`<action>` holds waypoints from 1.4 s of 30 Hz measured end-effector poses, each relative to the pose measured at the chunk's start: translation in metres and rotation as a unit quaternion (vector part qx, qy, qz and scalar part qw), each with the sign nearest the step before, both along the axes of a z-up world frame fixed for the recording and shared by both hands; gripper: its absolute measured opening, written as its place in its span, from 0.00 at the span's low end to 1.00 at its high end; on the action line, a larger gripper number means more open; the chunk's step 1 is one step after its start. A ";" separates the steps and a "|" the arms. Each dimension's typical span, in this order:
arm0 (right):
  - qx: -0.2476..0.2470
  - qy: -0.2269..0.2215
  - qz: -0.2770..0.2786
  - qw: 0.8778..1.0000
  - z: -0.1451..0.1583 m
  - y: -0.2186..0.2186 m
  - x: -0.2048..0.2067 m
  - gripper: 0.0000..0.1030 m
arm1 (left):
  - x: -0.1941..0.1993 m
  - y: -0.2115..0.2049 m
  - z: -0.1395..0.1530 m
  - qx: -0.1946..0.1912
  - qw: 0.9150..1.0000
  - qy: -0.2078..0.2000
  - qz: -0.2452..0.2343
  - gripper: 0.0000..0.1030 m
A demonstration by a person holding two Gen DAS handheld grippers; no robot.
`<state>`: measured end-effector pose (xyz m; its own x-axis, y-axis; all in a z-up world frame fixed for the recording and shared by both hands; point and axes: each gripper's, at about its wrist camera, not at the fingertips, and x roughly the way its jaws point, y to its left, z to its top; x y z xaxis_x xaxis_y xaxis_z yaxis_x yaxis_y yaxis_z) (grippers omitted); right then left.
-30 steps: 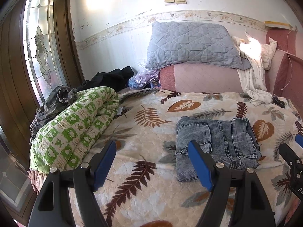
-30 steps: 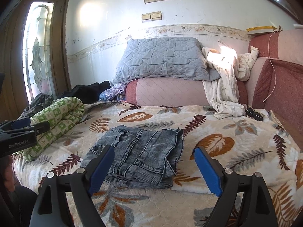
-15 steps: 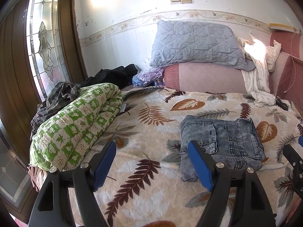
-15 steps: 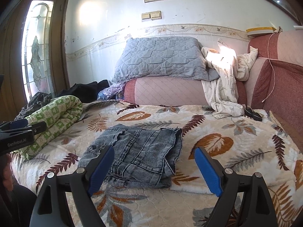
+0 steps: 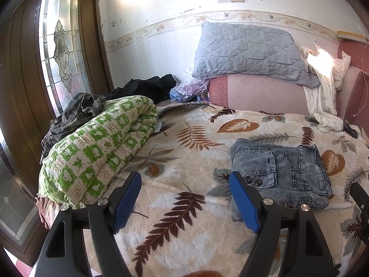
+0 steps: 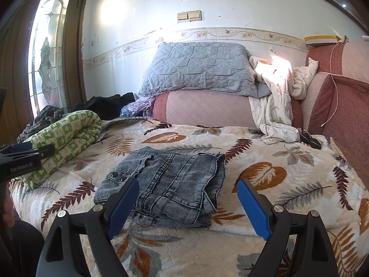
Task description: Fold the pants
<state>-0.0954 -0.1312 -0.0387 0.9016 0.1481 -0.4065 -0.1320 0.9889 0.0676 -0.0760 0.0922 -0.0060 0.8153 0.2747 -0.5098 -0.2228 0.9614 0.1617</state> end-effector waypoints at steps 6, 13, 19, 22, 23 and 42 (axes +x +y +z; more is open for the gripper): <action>-0.009 0.000 0.002 1.000 -0.002 0.006 0.003 0.86 | 0.000 0.004 -0.001 -0.007 1.000 -0.001 -0.001 0.77; -0.021 -0.002 0.006 1.000 -0.004 0.015 0.007 0.87 | -0.002 0.009 -0.002 -0.016 1.000 0.000 -0.004 0.77; -0.033 -0.010 0.011 0.999 -0.003 0.023 0.005 0.87 | -0.004 0.011 -0.002 -0.022 1.000 -0.001 -0.003 0.77; -0.036 -0.010 0.011 0.999 -0.003 0.024 0.006 0.87 | -0.004 0.013 -0.003 -0.023 1.000 -0.001 -0.002 0.77; -0.036 -0.010 0.011 0.999 -0.003 0.024 0.006 0.87 | -0.004 0.013 -0.003 -0.023 1.000 0.000 -0.003 0.77; -0.033 -0.017 0.024 0.999 0.012 0.047 0.010 0.87 | -0.006 0.030 0.007 -0.055 0.998 -0.011 -0.034 0.77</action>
